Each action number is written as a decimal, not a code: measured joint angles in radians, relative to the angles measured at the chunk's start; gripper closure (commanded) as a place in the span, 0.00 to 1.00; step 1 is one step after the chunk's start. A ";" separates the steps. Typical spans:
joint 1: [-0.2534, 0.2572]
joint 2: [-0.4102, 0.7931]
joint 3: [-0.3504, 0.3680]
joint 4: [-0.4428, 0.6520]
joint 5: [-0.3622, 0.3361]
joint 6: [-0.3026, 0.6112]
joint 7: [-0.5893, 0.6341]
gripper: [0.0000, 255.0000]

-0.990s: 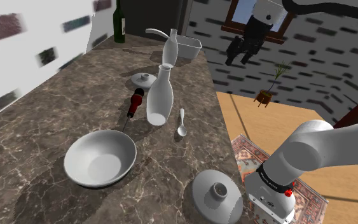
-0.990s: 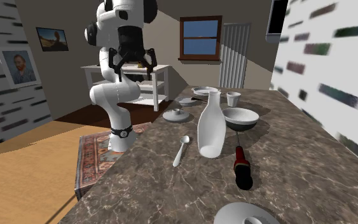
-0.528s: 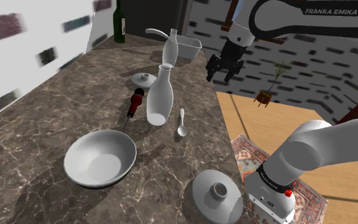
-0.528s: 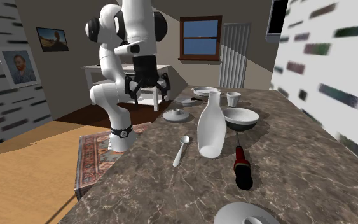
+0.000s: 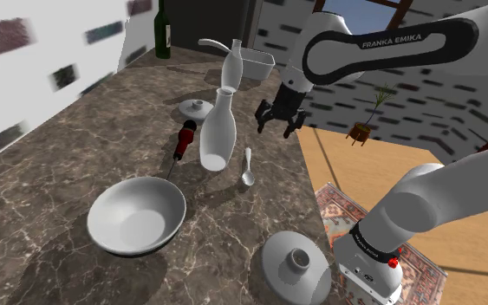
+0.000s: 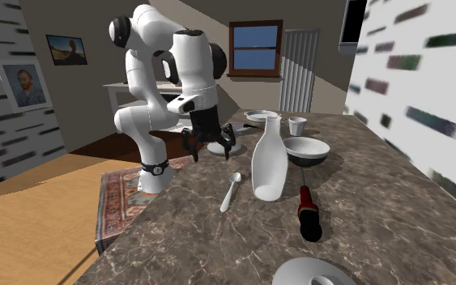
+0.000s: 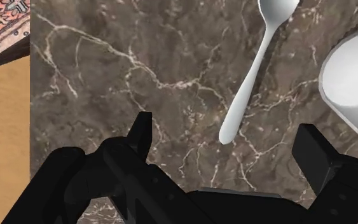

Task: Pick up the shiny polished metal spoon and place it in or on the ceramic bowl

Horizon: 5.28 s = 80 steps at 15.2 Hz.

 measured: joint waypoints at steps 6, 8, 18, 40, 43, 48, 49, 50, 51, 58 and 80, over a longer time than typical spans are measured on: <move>0.009 0.188 0.054 -0.006 0.097 0.171 0.129 0.00; 0.011 0.221 0.063 -0.010 0.108 0.208 0.140 0.00; 0.020 0.294 0.082 -0.037 0.121 0.310 0.140 0.00; 0.017 0.214 0.070 0.006 0.109 0.189 0.162 1.00; 0.016 0.191 0.067 0.027 0.104 0.146 0.172 1.00; 0.011 0.154 0.056 0.067 0.093 0.070 0.182 1.00; 0.011 0.144 0.054 0.073 0.093 0.054 0.185 1.00; 0.010 0.142 0.052 0.086 0.089 0.039 0.188 1.00; 0.010 0.134 0.051 0.091 0.088 0.027 0.190 1.00; 0.007 0.105 0.041 0.161 0.076 -0.071 0.212 1.00; 0.130 0.370 0.377 0.480 -0.014 -0.020 0.726 1.00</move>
